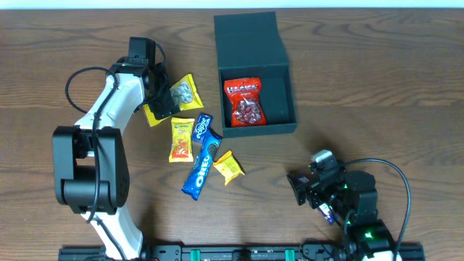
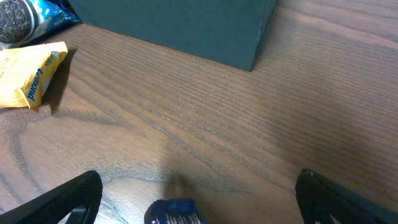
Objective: Pack container
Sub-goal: 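Close the left gripper on the yellow HACKS bag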
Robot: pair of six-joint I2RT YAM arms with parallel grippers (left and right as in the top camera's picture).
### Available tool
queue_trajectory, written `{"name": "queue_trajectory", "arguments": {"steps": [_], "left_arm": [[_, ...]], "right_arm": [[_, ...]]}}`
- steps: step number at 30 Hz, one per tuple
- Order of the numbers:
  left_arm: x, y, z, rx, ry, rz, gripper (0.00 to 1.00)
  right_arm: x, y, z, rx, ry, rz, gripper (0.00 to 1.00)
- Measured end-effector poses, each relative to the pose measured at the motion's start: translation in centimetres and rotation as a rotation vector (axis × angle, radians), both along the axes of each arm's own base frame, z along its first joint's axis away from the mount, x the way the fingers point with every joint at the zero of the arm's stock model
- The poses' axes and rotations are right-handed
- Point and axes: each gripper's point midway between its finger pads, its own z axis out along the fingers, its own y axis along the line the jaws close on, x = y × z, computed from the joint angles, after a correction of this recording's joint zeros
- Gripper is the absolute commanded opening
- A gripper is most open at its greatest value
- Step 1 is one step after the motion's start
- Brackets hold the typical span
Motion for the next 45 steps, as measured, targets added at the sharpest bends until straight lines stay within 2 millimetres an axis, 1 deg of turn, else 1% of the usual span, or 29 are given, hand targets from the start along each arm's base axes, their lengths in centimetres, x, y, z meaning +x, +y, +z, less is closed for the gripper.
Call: {"name": "queue_trajectory", "arguments": {"steps": [5,7,8,9,11,12,19,20,21,23,25,28,29,30,34,37,40,45], "left_arm": [[0.3,0.2,-0.2,0.011,-0.007,0.004,0.96],[0.8,0.0,-0.5,0.002,-0.02,0.002,0.96],[0.9,-0.2,-1.0,-0.008,-0.017,-0.002,0.96],[1.0,-0.5,-2.1,-0.027,-0.002,-0.009,0.96],[0.7,-0.8,-3.5,-0.043,0.03,-0.013,0.96],[0.8,-1.0,-3.7,-0.051,0.031,-0.016,0.96],[1.0,-0.9,-3.7,-0.046,0.023,-0.014,0.96],[1.0,-0.9,-3.7,-0.042,0.022,-0.013,0.97],[1.0,-0.9,-3.7,-0.042,0.022,-0.013,1.0],[1.0,-0.8,-3.8,-0.041,0.023,-0.014,0.9],[0.9,-0.9,-3.9,-0.046,0.028,-0.015,0.86],[0.9,-1.0,-4.0,-0.051,0.033,-0.008,0.59],[0.9,-1.0,-4.0,-0.048,0.03,-0.016,0.48],[0.9,-1.0,-4.0,-0.047,0.029,-0.02,0.41],[1.5,-0.9,-3.6,-0.039,0.011,-0.028,0.4],[1.4,-0.9,-3.6,-0.032,0.009,-0.044,0.35],[1.5,-0.9,-3.5,-0.022,-0.002,-0.078,0.27],[1.5,-0.9,-3.3,0.006,-0.022,-0.158,0.27]], "right_arm": [[0.0,0.0,0.0,0.0,0.0,-0.001,0.99],[0.0,0.0,0.0,0.0,0.0,-0.001,0.99],[0.0,0.0,0.0,0.0,0.0,0.0,0.99],[0.0,0.0,0.0,0.0,0.0,0.0,0.99],[0.0,0.0,0.0,0.0,0.0,0.0,0.99],[0.0,0.0,0.0,0.0,0.0,0.0,0.99],[0.0,0.0,0.0,0.0,0.0,0.0,0.99],[0.0,0.0,0.0,0.0,0.0,0.0,0.99],[0.0,0.0,0.0,0.0,0.0,-0.001,0.99],[0.0,0.0,0.0,0.0,0.0,-0.001,0.99],[0.0,0.0,0.0,0.0,0.0,0.0,0.99],[0.0,0.0,0.0,0.0,0.0,0.0,0.99],[0.0,0.0,0.0,0.0,0.0,0.0,0.99],[0.0,0.0,0.0,0.0,0.0,-0.001,0.99],[0.0,0.0,0.0,0.0,0.0,0.0,0.99],[0.0,0.0,0.0,0.0,0.0,0.0,0.99],[0.0,0.0,0.0,0.0,0.0,-0.001,0.99],[0.0,0.0,0.0,0.0,0.0,-0.001,0.99]]}}
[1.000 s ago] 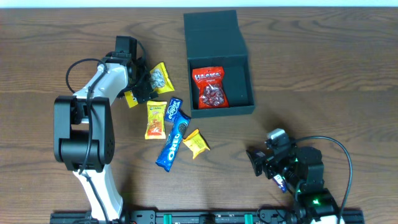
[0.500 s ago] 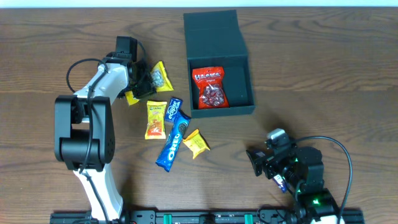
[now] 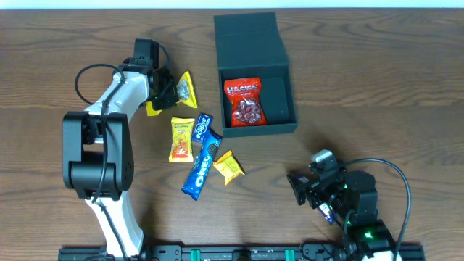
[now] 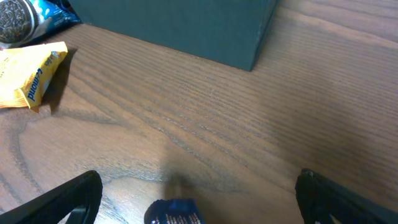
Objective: Pack container
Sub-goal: 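Close the left gripper on the yellow HACKS bag, then lift the yellow bag and carry it over the black box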
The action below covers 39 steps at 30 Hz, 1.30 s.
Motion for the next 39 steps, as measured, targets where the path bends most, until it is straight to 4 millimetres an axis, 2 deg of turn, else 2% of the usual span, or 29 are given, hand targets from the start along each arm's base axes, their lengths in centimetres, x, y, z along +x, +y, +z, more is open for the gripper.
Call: {"name": "queue_trajectory", "arguments": {"steps": [7,14,21,28,33,39], "left_arm": [[-0.3,-0.2,0.0,0.036,-0.027,-0.146,0.22],[-2.6,0.0,0.0,0.091,0.028,-0.366,0.23],[-3.3,0.5,1.0,0.172,0.026,-0.633,0.19],[-2.1,0.4,3.5,0.251,-0.045,-0.888,0.19],[-2.2,-1.4,5.8,0.289,-0.073,-1.062,0.19],[-2.8,-3.1,7.8,0.341,-0.063,-1.182,0.19]], "right_arm": [[0.0,0.0,0.0,0.0,0.0,0.0,0.99],[0.0,0.0,0.0,0.0,0.0,0.0,0.99],[0.0,0.0,0.0,0.0,0.0,0.0,0.99],[0.0,0.0,0.0,0.0,-0.001,0.0,0.99],[0.0,0.0,0.0,0.0,0.0,0.0,0.99],[0.0,0.0,0.0,0.0,0.0,0.0,0.99]]}}
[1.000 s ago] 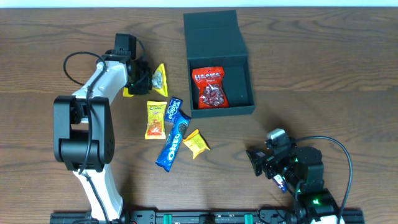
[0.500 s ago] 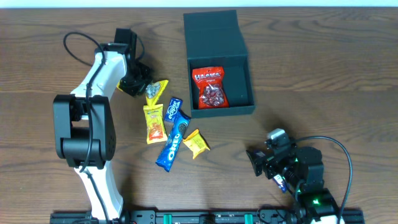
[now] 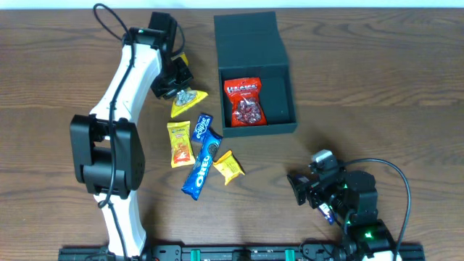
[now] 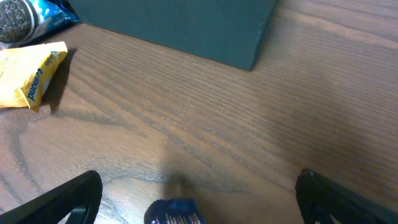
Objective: Pack container
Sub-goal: 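Lift the yellow bag and carry it over the black box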
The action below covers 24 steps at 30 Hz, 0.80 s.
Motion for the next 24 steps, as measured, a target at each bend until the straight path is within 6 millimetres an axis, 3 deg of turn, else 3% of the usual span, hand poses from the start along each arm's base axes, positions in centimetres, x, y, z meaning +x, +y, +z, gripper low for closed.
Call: {"name": "queue_trajectory", "arguments": {"steps": [6,11,17,24], "left_arm": [[-0.5,-2.1,3.0,0.026,-0.023,-0.123,0.2],[-0.7,-6.9,6.2,0.101,-0.127,-0.311,0.27],[-2.3,-12.5,7.2,0.144,-0.206,-0.481,0.25],[-3.3,-15.6,7.4,0.145,-0.249,-0.551,0.22]], "right_arm": [[0.0,0.0,0.0,0.0,0.0,0.0,0.99],[0.0,0.0,0.0,0.0,0.0,0.0,0.99],[0.0,0.0,0.0,0.0,0.0,0.0,0.99],[0.0,0.0,0.0,0.0,0.0,0.001,0.99]]}}
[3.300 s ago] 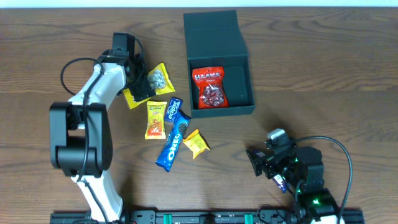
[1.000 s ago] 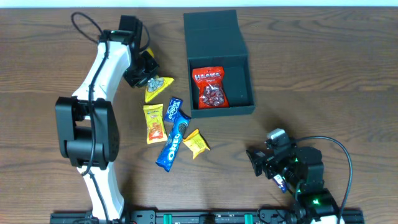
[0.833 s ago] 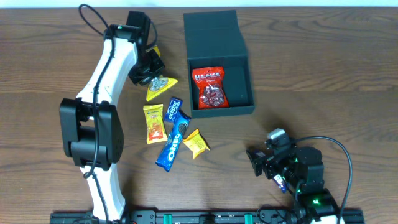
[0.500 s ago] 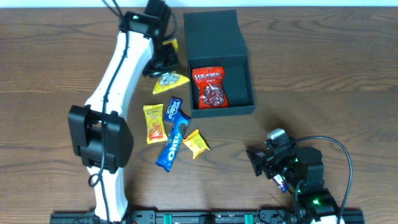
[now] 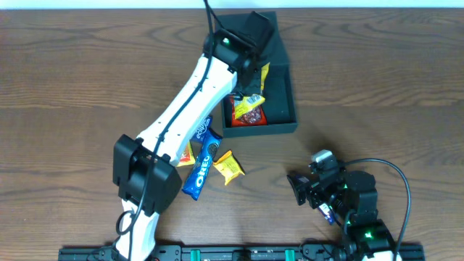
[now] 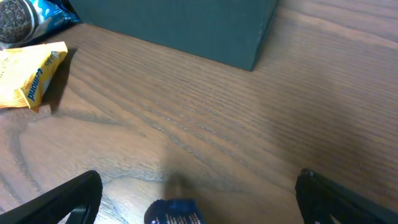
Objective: Pack container
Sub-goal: 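Lift the yellow bag and carry it over the black box, then lower the yellow bag into the box beside the red bag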
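Note:
The dark green box (image 5: 291,101) stands open at the back of the table, a red snack bag (image 5: 245,111) lying inside it. My left gripper (image 5: 250,78) reaches over the box, shut on a yellow snack packet (image 5: 256,93) that hangs above the red bag. On the table in front of the box lie a blue Oreo pack (image 5: 203,165), a small yellow packet (image 5: 229,167) and an orange-yellow packet (image 5: 188,154) partly hidden under the left arm. My right gripper (image 5: 299,190) rests open near the front right, with nothing between its fingers (image 6: 68,199).
The box's front corner (image 6: 252,59) and the small yellow packet (image 6: 34,78) show in the right wrist view, with the Oreo pack (image 6: 25,15) at the top left. The box lid (image 5: 268,25) lies open behind the box.
My left gripper has moved right with the yellow packet, from left of the box to above its inside. The right arm has not moved.
My left gripper was down on the yellow packet at the left of the snack pile. It then held that packet a little further back, then nearer the box's left side, and now holds it over the red bag in the box. The right gripper stayed open throughout.

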Robot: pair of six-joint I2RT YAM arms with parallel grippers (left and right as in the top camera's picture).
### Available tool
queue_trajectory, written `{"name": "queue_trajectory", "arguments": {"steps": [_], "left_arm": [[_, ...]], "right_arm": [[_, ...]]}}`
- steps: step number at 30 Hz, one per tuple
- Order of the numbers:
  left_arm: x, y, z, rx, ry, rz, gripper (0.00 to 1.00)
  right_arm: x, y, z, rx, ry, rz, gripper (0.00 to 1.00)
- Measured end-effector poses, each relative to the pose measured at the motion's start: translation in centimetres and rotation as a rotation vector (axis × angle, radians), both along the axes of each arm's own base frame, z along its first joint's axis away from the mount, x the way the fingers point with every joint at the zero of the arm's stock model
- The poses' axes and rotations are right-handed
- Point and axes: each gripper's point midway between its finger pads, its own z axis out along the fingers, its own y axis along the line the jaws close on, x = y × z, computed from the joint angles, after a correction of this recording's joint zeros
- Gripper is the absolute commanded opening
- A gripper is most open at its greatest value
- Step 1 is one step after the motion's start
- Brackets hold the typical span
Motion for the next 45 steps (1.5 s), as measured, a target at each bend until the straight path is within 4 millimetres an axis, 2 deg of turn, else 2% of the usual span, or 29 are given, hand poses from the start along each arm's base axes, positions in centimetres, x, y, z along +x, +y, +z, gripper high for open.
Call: {"name": "queue_trajectory", "arguments": {"steps": [5,9,11,14,18,20,22,25,28,31,37,40,45], "left_arm": [[-0.5,-1.1,0.1,-0.006,-0.007,-0.018,0.22],[-0.2,-1.5,0.2,-0.008,-0.032,-0.012,0.18],[-0.1,-3.0,0.5,-0.062,-0.044,-0.052,0.28],[-0.9,-4.9,0.7,-0.096,-0.041,-0.117,0.3],[-1.6,-5.8,0.0,-0.058,-0.048,-0.148,0.39],[-1.4,-5.7,-1.4,-0.013,-0.042,-0.157,0.49],[-1.3,-5.4,-2.9,0.051,-0.036,-0.171,0.7],[-1.0,-4.6,-4.3,0.157,-0.057,-0.191,0.78],[-0.2,-3.8,-3.8,0.256,-0.125,-0.205,0.82],[0.5,-3.0,-3.3,0.322,-0.172,-0.205,0.96],[1.3,-2.6,-2.8,0.372,-0.214,-0.24,0.96],[1.7,-2.8,-2.8,0.374,-0.227,-0.254,0.99],[1.3,-3.5,-4.3,0.344,-0.183,-0.286,0.99]], "right_arm": [[0.0,0.0,0.0,0.0,0.0,-0.001,0.99],[0.0,0.0,0.0,0.0,0.0,-0.001,0.99],[0.0,0.0,0.0,0.0,0.0,-0.001,0.99],[0.0,0.0,0.0,0.0,0.0,0.0,0.99],[0.0,0.0,0.0,0.0,0.0,-0.001,0.99],[0.0,0.0,0.0,0.0,0.0,-0.001,0.99],[0.0,0.0,0.0,0.0,0.0,-0.001,0.99],[0.0,0.0,0.0,0.0,0.0,-0.001,0.99],[0.0,0.0,0.0,0.0,0.0,-0.001,0.99],[0.0,0.0,0.0,0.0,0.0,-0.001,0.99],[0.0,0.0,0.0,0.0,0.0,0.0,0.99],[0.0,0.0,0.0,0.0,0.0,0.0,0.99],[0.0,0.0,0.0,0.0,0.0,-0.001,0.99]]}}
